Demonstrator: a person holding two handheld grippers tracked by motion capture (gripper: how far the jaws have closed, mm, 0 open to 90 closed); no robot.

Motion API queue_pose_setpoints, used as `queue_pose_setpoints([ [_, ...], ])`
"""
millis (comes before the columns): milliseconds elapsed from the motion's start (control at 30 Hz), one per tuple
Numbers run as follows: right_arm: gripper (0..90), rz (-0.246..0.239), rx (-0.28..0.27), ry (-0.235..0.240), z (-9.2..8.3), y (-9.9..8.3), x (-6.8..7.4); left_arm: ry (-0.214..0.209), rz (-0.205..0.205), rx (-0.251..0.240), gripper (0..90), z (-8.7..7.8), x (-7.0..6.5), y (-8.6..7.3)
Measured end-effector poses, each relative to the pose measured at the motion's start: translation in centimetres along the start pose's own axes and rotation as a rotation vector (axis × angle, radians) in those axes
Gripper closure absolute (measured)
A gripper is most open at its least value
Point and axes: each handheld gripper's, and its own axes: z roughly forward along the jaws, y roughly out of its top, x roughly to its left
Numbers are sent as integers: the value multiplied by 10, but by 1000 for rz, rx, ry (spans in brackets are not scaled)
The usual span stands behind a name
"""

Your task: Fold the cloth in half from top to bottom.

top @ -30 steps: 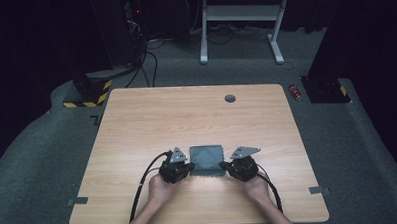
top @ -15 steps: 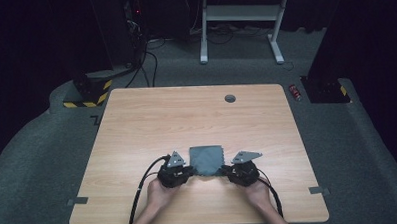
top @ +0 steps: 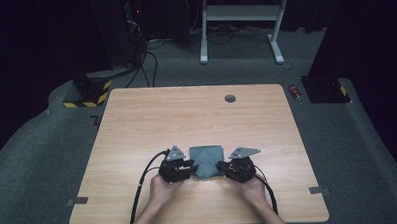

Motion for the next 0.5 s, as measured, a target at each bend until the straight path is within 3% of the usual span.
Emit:
queue_pose_setpoints([
  [100,802,-31,20,-2,5,-1,5,17,37,55,656,8,-4,-5],
  [167,802,-51,32,-3,6,-3,7,18,48,63,647,8,-5,-10],
  [367,794,-99,81,-30,2,-14,10,1,58,82,622,2,-4,-18],
  [500,789,-114,89,-46,-2,-16,9,-15,33,101,567,-4,1,-21],
])
